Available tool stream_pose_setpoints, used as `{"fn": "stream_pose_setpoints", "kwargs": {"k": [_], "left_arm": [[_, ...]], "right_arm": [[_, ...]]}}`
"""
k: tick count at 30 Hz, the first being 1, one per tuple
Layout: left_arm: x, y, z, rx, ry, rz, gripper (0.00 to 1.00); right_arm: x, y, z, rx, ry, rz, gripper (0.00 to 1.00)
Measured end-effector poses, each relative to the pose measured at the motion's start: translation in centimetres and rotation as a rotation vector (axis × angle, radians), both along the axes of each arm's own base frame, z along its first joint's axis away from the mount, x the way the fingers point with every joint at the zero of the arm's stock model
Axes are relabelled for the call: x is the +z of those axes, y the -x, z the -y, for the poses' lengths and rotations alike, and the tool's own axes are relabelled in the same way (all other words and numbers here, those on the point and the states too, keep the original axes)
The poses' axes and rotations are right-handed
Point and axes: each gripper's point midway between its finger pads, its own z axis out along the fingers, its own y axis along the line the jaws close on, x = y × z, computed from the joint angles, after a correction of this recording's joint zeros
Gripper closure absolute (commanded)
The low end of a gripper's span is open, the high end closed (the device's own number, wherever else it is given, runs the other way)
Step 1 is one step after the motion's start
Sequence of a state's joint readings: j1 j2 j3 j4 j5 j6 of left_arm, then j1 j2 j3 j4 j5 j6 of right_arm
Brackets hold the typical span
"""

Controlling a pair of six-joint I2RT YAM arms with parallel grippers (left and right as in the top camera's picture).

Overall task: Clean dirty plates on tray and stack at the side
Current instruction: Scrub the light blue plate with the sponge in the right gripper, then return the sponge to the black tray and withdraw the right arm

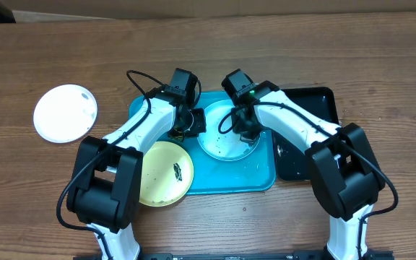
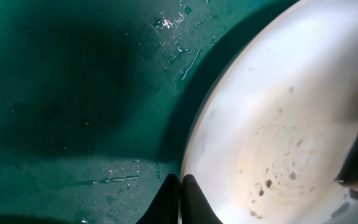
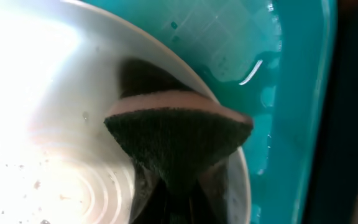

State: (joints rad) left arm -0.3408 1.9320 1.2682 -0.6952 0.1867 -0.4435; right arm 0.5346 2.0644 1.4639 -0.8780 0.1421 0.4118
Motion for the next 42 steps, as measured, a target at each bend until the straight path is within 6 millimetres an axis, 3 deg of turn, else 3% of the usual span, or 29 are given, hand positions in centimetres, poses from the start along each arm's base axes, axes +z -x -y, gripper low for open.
{"fn": "stream_pose_setpoints", "kwargs": {"k": [9,20,26,29,32,38,42], "left_arm": [[-0.1,0.0,-0.3,0.004,-0.016,0.002,0.96],[-0.1,-0.1,-0.5,0.007,-0.025,0.005,0.96],[-0.1,-0.2,-0.3,0.005,-0.019,0.008,0.96],[0.0,-0.2,-0.3,0.004,-0.015,0.008,0.96],[0.0,-0.2,-0.2,0.004,-0.014,0.009,0.96],[0.0,-0.2,-0.2,0.003,-0.012,0.008,0.96],[0.0,-0.2,-0.2,0.003,-0.011,0.009,0.96]], "right_arm": [[-0.6,-0.1,-1.7,0.019,-0.208,-0.014,0.96],[0.4,1.8,-9.0,0.184,-0.630,-0.124,0.96],[2.4,3.1,-10.7,0.247,-0.796,-0.209,0.96],[3.8,2.3,-9.9,0.233,-0.829,-0.215,0.96],[5.7,1.0,-7.5,0.196,-0.841,-0.184,0.96],[9.3,0.4,-0.2,0.075,-0.736,-0.124,0.96],[8.9,0.5,5.9,-0.037,-0.540,-0.111,0.96]]}}
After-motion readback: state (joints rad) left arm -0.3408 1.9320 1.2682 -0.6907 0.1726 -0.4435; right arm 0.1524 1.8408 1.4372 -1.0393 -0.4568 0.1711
